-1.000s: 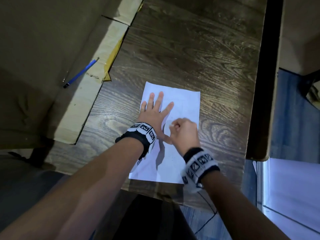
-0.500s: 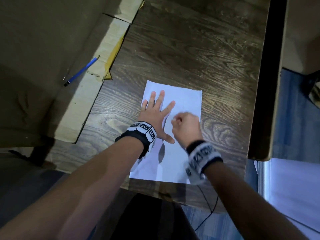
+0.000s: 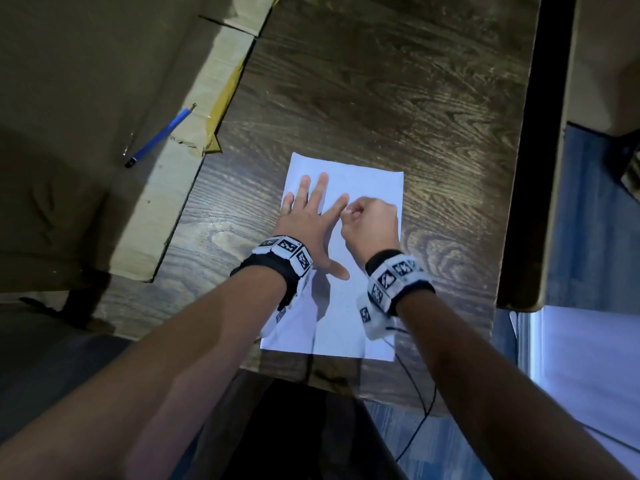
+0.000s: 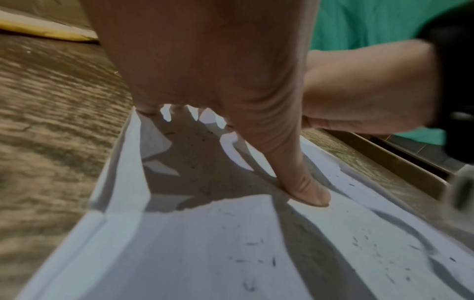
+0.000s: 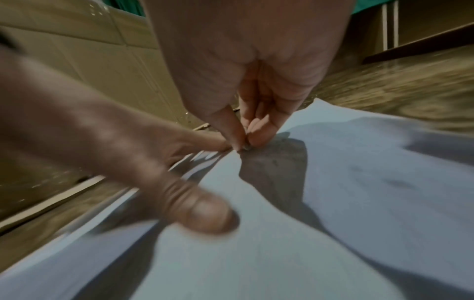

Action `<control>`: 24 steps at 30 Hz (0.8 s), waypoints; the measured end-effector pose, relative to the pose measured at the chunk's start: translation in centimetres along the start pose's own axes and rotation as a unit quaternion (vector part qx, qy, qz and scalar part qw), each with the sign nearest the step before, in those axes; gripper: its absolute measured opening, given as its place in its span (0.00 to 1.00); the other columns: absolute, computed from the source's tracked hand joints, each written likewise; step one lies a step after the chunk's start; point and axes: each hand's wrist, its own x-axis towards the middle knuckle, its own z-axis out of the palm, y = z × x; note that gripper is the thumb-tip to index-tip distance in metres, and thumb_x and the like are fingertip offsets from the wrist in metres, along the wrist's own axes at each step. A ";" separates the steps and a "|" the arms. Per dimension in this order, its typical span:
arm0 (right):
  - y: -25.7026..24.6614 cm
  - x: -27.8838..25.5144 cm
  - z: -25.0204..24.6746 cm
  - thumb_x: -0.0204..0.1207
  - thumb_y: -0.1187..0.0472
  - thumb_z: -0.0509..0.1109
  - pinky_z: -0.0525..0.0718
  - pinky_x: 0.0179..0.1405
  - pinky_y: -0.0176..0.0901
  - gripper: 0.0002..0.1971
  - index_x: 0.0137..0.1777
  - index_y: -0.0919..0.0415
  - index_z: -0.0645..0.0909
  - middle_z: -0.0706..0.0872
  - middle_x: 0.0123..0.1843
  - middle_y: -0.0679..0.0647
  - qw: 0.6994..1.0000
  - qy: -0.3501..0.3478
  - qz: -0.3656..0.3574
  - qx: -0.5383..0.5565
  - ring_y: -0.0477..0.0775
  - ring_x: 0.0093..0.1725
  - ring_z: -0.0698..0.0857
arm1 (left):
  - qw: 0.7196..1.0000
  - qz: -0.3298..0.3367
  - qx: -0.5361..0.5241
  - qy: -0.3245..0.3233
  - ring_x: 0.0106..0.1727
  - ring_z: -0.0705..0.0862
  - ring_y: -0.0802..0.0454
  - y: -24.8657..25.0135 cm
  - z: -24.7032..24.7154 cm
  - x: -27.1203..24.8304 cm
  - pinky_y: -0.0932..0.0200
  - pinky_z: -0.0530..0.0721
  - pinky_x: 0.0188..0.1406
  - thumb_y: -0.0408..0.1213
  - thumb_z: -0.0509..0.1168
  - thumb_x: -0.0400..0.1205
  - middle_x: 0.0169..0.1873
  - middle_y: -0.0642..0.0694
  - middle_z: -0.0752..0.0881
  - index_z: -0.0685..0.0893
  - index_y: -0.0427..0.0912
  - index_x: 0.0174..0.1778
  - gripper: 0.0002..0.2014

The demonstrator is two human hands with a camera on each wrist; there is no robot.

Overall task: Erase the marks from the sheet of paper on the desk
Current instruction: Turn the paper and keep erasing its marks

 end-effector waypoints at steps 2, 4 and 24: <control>0.6 -2.6 0.0 0.73 0.61 0.67 0.88 0.39 0.50 0.06 0.35 0.57 0.82 0.86 0.32 0.52 1.000 -0.014 0.004 -0.001 0.56 0.34 0.85 | 1.000 0.002 -0.005 0.006 0.83 0.25 0.34 -0.1 0.0 0.0 0.32 0.39 0.83 0.80 0.71 0.55 0.82 0.42 0.22 0.33 0.61 0.86 0.72; 1.0 -4.2 -0.4 0.73 0.62 0.67 0.88 0.41 0.50 0.05 0.37 0.58 0.84 0.87 0.33 0.52 0.999 -0.043 0.002 0.010 0.55 0.35 0.86 | 1.000 0.002 -0.007 0.007 0.83 0.25 0.34 -0.1 0.0 0.0 0.32 0.40 0.83 0.79 0.72 0.56 0.82 0.41 0.23 0.34 0.60 0.86 0.71; 0.8 -3.7 -0.3 0.74 0.61 0.66 0.87 0.38 0.45 0.06 0.39 0.58 0.84 0.87 0.36 0.52 1.000 -0.022 0.012 -0.002 0.54 0.35 0.86 | 1.000 0.001 0.006 0.007 0.83 0.26 0.34 -0.1 -0.1 0.0 0.32 0.39 0.83 0.81 0.70 0.56 0.82 0.41 0.23 0.33 0.60 0.86 0.71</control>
